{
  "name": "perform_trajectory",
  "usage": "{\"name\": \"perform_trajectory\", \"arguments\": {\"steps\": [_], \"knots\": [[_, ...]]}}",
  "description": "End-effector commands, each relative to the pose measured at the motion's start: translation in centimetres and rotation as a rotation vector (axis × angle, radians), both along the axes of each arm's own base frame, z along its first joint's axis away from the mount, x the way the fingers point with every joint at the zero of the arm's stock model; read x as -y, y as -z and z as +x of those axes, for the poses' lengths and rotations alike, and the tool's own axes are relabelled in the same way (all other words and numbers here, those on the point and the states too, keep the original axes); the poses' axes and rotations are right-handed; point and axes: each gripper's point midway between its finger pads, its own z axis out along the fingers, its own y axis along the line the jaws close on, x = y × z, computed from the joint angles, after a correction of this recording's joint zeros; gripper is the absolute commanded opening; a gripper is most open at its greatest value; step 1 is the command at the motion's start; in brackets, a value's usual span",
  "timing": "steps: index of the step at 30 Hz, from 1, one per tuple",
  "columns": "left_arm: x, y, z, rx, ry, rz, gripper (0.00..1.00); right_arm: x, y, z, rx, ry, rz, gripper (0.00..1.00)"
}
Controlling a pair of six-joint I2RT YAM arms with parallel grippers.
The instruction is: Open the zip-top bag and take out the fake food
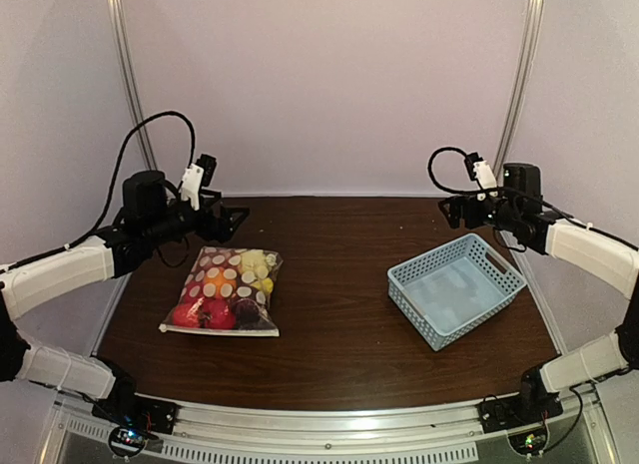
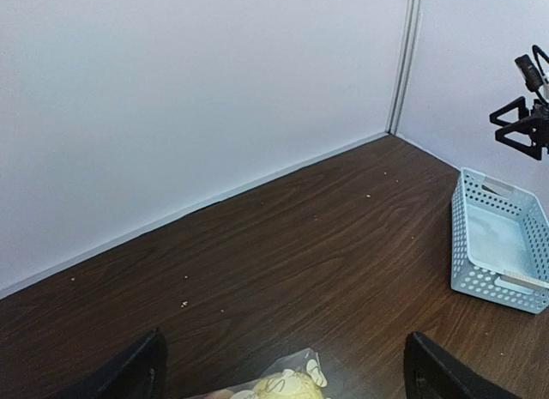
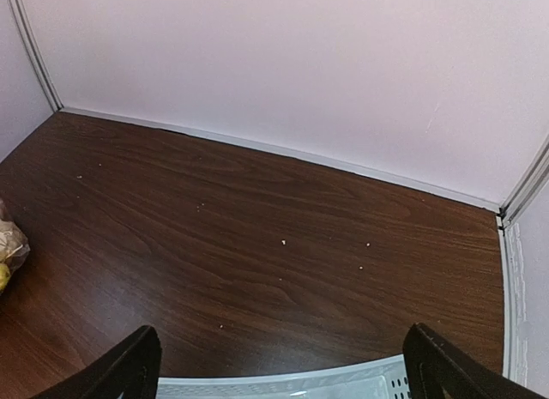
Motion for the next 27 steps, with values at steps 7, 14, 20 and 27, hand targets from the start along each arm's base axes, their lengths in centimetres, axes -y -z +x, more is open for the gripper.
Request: {"name": "perform_trajectory", "arguments": {"steps": [7, 14, 20, 27], "knots": [[1.2, -1.7, -2.2, 0.1, 0.12, -0.023, 0.97, -3.8, -0.5, -3.1, 0.06, -0.322, 0.044, 1.0], [0.9, 0.1, -1.7, 0.005, 0.095, 0.026, 0.97, -2.8, 1.8, -2.7, -0.013, -0.29, -0.047, 1.0], [-1.6, -1.5, -1.3, 0.092, -0.051, 0.017, 0.97, -0.6, 3.7, -1.7, -0.138, -0.176, -0.115, 0.99], [-7.2, -1.9, 0.1, 0.05, -0.401, -0.047, 0.97, 3.8, 6.4, 0.2, -0.37, 0.001, -0.093, 0.95]]}}
